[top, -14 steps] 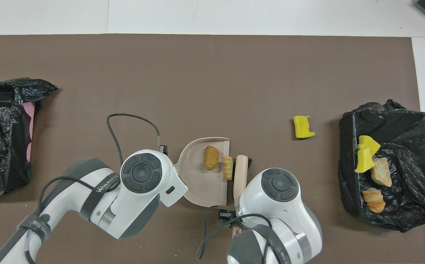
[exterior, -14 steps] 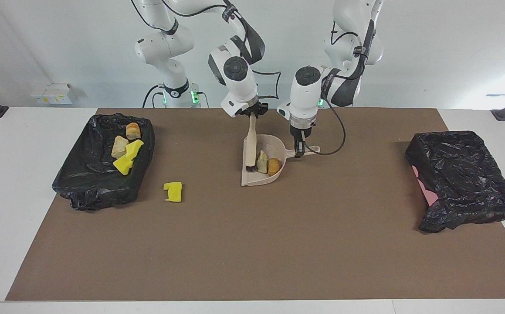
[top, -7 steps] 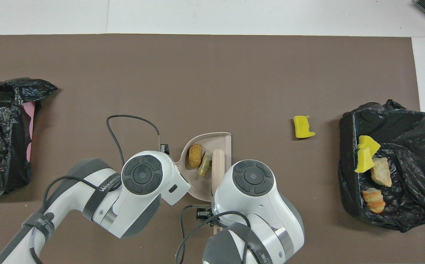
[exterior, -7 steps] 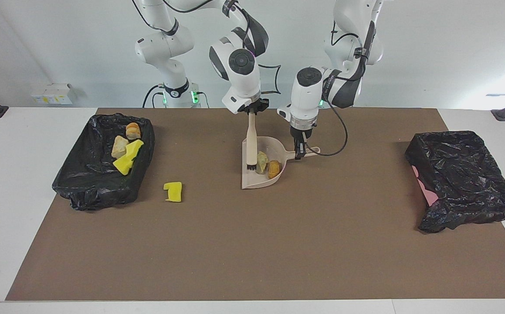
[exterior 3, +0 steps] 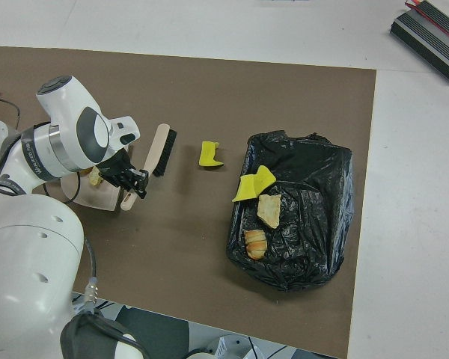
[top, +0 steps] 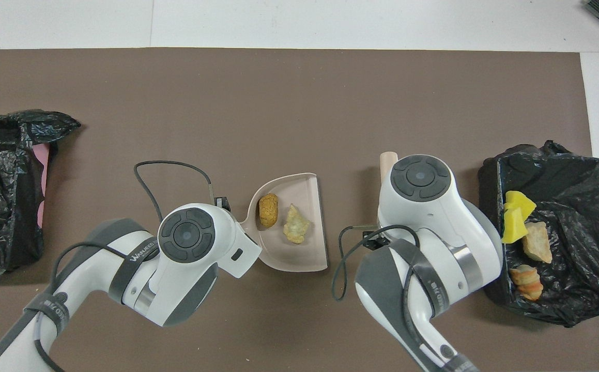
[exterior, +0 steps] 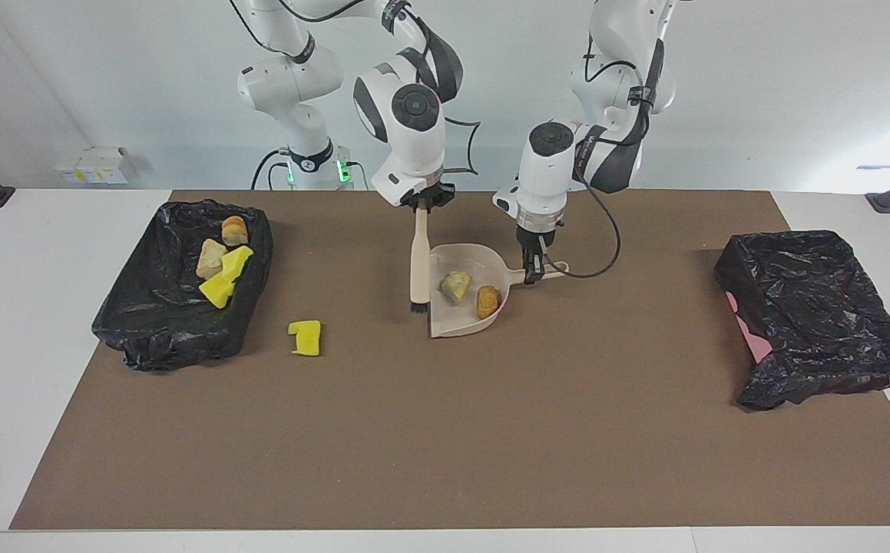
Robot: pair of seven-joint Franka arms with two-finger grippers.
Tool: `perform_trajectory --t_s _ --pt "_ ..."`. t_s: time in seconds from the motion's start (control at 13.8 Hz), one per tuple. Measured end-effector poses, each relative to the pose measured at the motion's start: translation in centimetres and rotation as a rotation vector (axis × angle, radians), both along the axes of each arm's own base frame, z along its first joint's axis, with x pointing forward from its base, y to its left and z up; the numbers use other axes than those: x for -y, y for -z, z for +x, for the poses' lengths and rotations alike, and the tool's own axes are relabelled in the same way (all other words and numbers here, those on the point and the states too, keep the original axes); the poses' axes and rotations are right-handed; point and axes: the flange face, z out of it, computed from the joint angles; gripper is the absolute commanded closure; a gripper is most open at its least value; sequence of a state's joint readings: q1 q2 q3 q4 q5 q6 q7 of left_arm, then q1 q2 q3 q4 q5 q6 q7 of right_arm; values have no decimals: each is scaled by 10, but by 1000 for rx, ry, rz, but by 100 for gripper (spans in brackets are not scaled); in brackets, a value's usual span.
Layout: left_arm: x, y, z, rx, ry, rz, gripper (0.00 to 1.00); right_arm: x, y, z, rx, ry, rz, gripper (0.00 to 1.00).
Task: Sweep and dump trash in bin
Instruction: 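Reach the brush with the right gripper to the yellow sponge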
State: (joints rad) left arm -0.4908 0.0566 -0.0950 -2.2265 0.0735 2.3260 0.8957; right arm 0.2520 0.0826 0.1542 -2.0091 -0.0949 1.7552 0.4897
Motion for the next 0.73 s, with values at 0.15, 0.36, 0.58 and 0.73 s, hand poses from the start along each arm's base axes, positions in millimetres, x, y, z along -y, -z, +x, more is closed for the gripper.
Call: perform_trajectory --t_s 0.15,0.36,0.58,0.73 --pt "2 0 3 0 -24 -2 100 32 2 11 -4 -47 -79 100" --pt "6 -1 7 -5 -66 -1 100 69 2 24 7 -109 -176 100" --pt "18 -10 2 -21 -111 46 100 101 9 34 -7 -146 -219 100" --pt "28 -16 -4 -21 -105 83 100 119 18 39 -29 -153 -205 100"
